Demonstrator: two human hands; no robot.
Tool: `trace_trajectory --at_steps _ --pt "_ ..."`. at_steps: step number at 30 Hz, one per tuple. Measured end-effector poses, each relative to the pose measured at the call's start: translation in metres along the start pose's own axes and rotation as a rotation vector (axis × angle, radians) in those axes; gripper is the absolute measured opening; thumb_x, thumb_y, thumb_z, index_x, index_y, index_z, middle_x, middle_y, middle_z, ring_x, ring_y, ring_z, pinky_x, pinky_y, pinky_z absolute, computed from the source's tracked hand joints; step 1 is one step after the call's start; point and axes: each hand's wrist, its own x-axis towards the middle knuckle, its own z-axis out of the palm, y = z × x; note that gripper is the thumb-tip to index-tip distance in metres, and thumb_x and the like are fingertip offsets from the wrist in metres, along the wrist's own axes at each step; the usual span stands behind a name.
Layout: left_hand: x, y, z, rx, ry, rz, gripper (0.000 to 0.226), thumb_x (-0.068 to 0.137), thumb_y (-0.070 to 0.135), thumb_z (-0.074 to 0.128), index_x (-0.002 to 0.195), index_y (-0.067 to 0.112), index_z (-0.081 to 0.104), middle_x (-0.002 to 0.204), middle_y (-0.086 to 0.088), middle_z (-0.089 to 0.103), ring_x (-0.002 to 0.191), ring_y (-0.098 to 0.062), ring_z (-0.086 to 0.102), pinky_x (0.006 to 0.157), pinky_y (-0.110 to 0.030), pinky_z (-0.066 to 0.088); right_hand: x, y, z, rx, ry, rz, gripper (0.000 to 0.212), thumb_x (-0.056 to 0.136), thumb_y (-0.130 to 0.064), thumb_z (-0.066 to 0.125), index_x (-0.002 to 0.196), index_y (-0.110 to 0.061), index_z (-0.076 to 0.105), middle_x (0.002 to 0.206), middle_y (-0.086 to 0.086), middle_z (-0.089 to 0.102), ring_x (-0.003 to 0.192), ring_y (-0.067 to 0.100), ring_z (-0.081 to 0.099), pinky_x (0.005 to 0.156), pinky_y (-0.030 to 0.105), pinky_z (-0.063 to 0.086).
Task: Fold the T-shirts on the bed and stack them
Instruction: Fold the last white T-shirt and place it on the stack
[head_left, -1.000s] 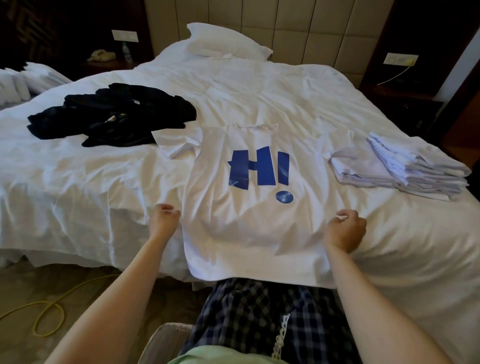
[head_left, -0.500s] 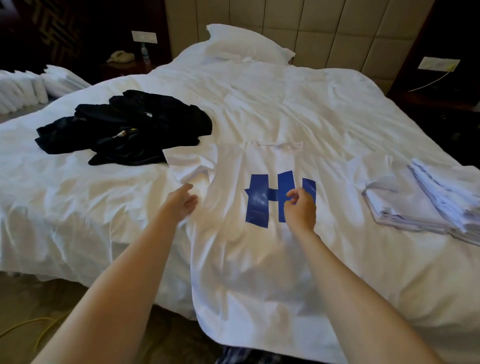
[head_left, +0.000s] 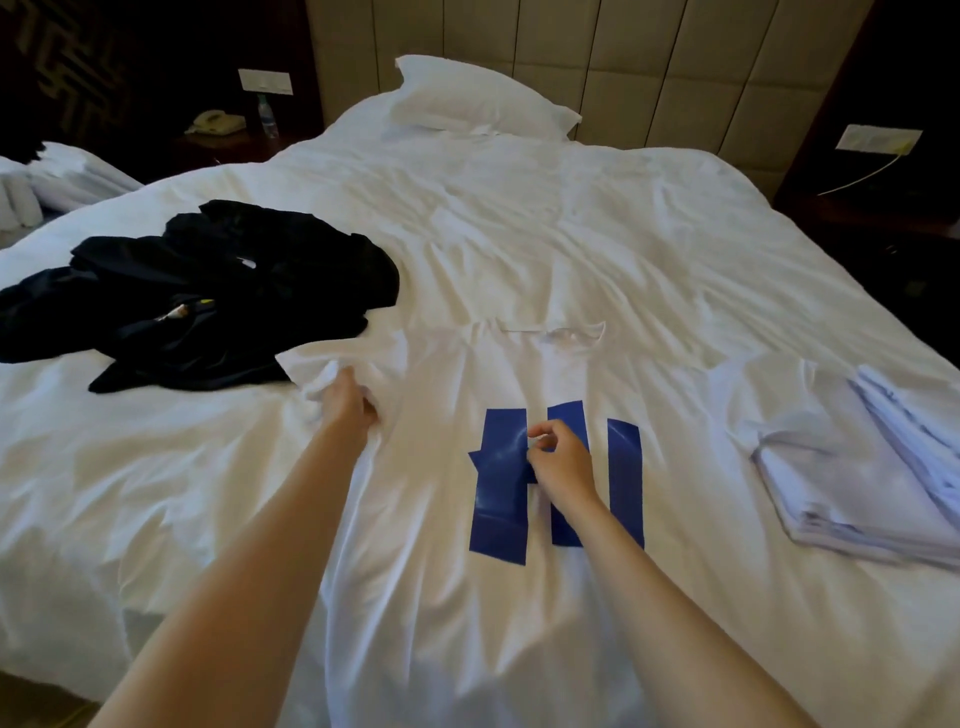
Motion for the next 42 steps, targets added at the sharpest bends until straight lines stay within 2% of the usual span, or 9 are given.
trace_trajectory --at_steps 4,6,11,16,21,25,30,36,42 --pt "-0.041 0.012 0.05 0.501 -0.003 0.36 0.04 0.103 0.021 0.024 0.105 -0.002 0.057 0.105 -0.027 0.057 0.115 -0.04 0.05 0.088 -0.039 0.04 0.022 -0.013 -0.003 0.221 -0.057 0.103 0.026 0.091 0.001 0.043 0.108 -0.015 0.055 0.089 0.002 0.056 0.068 0.01 0.05 0.059 0.022 0.044" --pt "-0.063 0.007 0.076 0.675 -0.117 0.43 0.041 0.103 0.017 0.021 0.117 -0.007 0.052 0.119 -0.029 0.053 0.117 -0.038 0.048 0.091 -0.037 0.036 0.032 -0.02 -0.008 0.415 -0.081 0.194 0.026 0.093 -0.002 0.044 0.115 -0.011 0.054 0.083 0.004 0.055 0.064 0.013 0.051 0.054 0.02 0.044" --pt "-0.094 -0.048 0.13 1.076 -0.436 0.55 0.037 0.103 0.025 0.025 0.117 0.003 0.051 0.105 -0.017 0.06 0.099 -0.029 0.058 0.082 -0.033 0.043 0.052 -0.019 -0.031 0.816 -0.197 0.318 0.037 0.099 -0.032 0.042 0.126 -0.009 0.051 0.112 0.014 0.062 0.095 0.025 0.062 0.072 0.031 0.052" --pt "-0.09 -0.118 0.147 1.523 -0.732 0.581 0.049 0.101 0.023 0.026 0.147 0.006 0.022 0.148 -0.019 0.029 0.135 -0.032 0.03 0.11 -0.04 0.029 0.07 -0.001 -0.06 1.004 -0.076 0.389 0.036 0.091 -0.044 0.053 0.101 -0.012 0.065 0.092 0.009 0.068 0.087 0.023 0.063 0.078 0.034 0.05" --pt "-0.09 -0.115 0.131 1.687 -0.779 0.568 0.074 0.095 0.03 0.044 0.15 0.005 0.0 0.157 -0.018 -0.003 0.145 -0.03 0.003 0.118 -0.038 0.009 0.086 0.008 -0.062 0.565 0.007 0.538 0.05 0.069 -0.021 0.077 0.112 -0.004 0.057 0.104 0.009 0.06 0.097 0.027 0.059 0.084 0.036 0.052" --pt "-0.083 -0.093 0.118 1.543 -0.753 0.562 0.07 0.091 0.028 0.054 0.148 0.01 0.018 0.153 -0.012 0.02 0.14 -0.029 0.024 0.111 -0.034 0.024 0.092 0.005 -0.061 0.202 0.182 0.41 0.029 0.088 -0.009 0.057 0.115 0.0 0.058 0.11 0.017 0.062 0.083 0.027 0.054 0.062 0.029 0.043" --pt "-0.061 -0.068 0.135 1.396 -0.647 0.573 0.045 0.098 0.016 0.041 0.142 0.009 0.034 0.143 -0.016 0.035 0.126 -0.029 0.043 0.101 -0.03 0.033 0.095 0.011 -0.082 0.077 0.329 0.233 0.031 0.097 -0.018 0.046 0.118 0.0 0.059 0.12 0.019 0.061 0.111 0.035 0.055 0.09 0.037 0.044" --pt "-0.067 -0.088 0.165 1.479 -0.767 0.613 0.049 0.096 0.012 0.042 0.143 0.009 0.03 0.149 -0.014 0.029 0.131 -0.031 0.038 0.106 -0.035 0.032 0.105 0.031 -0.134 -0.116 0.356 0.173 0.04 0.098 -0.024 0.044 0.131 -0.002 0.053 0.133 0.017 0.054 0.122 0.034 0.048 0.099 0.035 0.038" --pt "-0.055 -0.096 0.203 1.768 -0.671 0.999 0.046 0.097 0.01 0.036 0.142 0.015 0.032 0.146 -0.008 0.036 0.127 -0.032 0.038 0.101 -0.038 0.031 0.102 0.056 -0.157 -0.244 0.326 0.239 0.037 0.095 -0.025 0.048 0.122 -0.001 0.058 0.127 0.02 0.057 0.117 0.037 0.051 0.092 0.036 0.04"
